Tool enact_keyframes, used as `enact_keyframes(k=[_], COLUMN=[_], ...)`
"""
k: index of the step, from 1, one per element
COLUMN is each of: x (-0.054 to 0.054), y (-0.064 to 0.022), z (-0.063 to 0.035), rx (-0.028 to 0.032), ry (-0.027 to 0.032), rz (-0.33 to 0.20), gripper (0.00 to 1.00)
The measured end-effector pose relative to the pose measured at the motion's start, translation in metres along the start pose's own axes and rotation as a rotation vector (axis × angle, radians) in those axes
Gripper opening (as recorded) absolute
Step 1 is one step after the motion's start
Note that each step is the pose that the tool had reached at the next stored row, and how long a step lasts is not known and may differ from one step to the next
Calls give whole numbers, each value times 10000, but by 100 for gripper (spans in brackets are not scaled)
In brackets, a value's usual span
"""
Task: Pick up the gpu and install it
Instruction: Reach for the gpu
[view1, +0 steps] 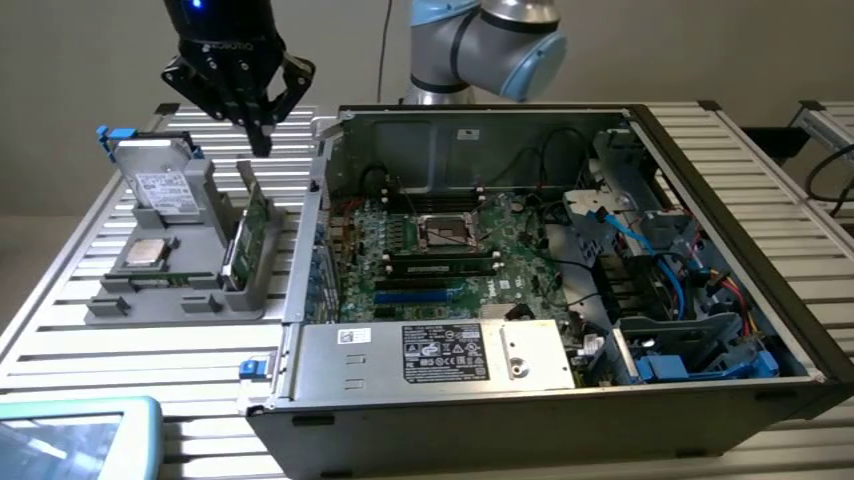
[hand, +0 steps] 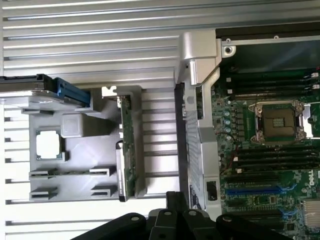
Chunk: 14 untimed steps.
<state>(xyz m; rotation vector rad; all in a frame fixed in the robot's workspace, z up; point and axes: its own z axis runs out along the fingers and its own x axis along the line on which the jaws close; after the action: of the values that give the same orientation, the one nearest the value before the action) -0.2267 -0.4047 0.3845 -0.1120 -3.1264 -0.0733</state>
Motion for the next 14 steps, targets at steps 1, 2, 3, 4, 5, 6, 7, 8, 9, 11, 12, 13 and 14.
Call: enact_keyframes(k=[1,2,3,4,5,6,7,8,9,11,12,13,14], x=[37,74,104,136,170,210,250,293,338,420,457,495,529], y=[-3,-6,-8,-11,-14,-17,-19,-22,-26,-32,-35,-37,-40], z=[4,8,11,13,15,17,19,21,23,29,31,34,37], rx=[1,2,2,2,1,2,2,2,2,1,1,2,2], ry=[11,18,20,21,21,21,21,21,22,21,21,21,21], rz=[0,1,1,1,0,1,1,2,1,0,1,2,2], gripper=[11,11,11,11,11,11,11,11,11,11,11,11,11])
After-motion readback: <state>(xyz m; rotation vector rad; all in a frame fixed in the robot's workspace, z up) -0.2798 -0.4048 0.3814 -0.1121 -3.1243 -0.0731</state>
